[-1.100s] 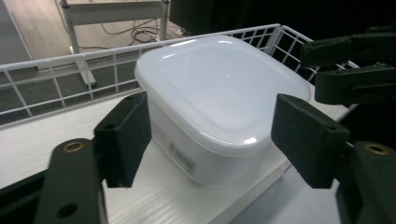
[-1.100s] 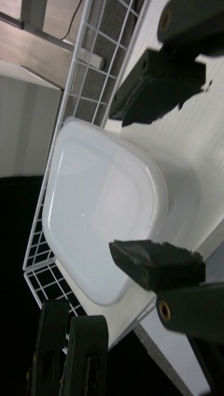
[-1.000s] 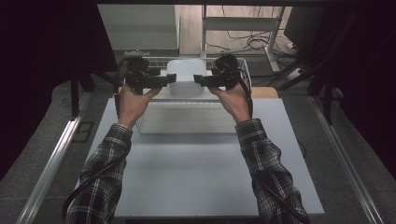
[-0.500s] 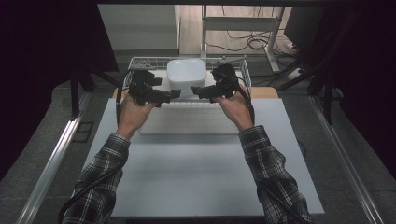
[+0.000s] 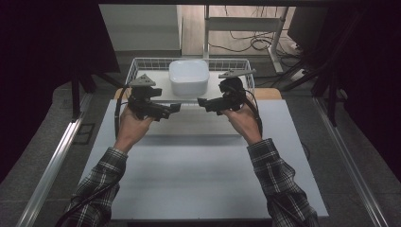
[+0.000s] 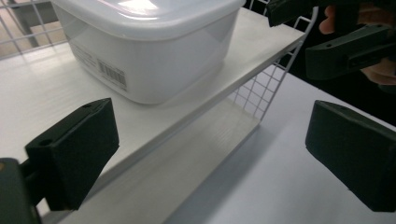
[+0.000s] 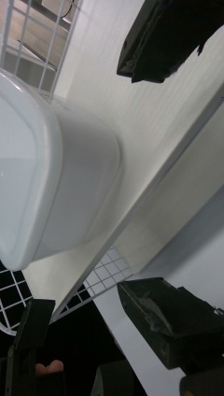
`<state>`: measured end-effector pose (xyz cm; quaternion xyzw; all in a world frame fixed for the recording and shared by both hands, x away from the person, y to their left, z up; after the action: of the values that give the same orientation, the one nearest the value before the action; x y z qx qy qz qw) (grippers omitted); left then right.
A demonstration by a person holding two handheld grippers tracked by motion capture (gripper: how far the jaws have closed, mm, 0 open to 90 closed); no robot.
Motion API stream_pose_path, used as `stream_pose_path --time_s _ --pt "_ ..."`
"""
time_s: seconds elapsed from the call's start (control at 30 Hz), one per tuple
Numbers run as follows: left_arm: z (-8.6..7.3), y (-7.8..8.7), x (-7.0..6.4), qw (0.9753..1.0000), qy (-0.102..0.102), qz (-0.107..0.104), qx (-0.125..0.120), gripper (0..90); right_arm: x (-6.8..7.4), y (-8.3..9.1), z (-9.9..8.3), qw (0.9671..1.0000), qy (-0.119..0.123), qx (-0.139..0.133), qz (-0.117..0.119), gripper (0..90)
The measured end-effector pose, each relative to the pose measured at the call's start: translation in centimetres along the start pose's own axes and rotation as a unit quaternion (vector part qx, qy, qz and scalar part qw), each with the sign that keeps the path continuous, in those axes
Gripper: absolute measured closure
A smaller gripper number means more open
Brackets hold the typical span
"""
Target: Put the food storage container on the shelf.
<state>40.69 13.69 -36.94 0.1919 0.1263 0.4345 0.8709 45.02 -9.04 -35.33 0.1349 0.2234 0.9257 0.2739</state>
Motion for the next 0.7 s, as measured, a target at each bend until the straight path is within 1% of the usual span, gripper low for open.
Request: stream_pose_path --time_s 0.1,0.2,0.27,0.4,0.43,0.5,0.7 --pt "-0.5 0.3 -0.4 1.0000 -0.001 -0.003 -0.003 1.9 0.1 0.4 -0.5 1.0000 0.001 -0.004 0.003 0.0" --pt "-1.2 0.4 -0.7 0.9999 -0.011 0.003 -0.001 2.2 0.4 0.8 -1.2 0.9999 0.003 -0.006 0.011 0.1" --pt "-1.6 0.5 -0.8 0.9999 -0.012 0.004 0.000 2.1 0.5 0.8 -1.4 0.9999 0.005 -0.005 0.012 0.1" --pt "-2.3 0.8 -1.1 0.9999 -0.013 0.007 -0.003 2.4 1.3 1.2 -2.0 0.9997 0.013 -0.006 0.018 0.4" --pt "-2.7 1.0 -1.3 0.9999 -0.012 0.007 -0.004 2.8 1.6 1.4 -2.3 0.9997 0.016 -0.007 0.019 0.5" --pt "-2.9 1.1 -1.4 0.9999 -0.013 0.007 -0.005 2.8 1.8 1.5 -2.5 0.9996 0.018 -0.008 0.020 0.6" --pt "-4.5 1.2 -2.2 0.9999 -0.010 0.008 -0.001 3.1 3.0 1.8 -3.7 0.9992 0.028 -0.011 0.027 0.9"
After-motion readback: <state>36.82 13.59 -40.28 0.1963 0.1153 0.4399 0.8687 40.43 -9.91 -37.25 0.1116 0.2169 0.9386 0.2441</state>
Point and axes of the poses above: each handheld gripper's, and its own axes: y roughly backward along the jaws, z roughly out of its top, x roughly to its left, the point moved 4 cm from there along -y, roughly forward along the jaws, and after that the axes turned 9 degrees about z, right-handed, at the moved point
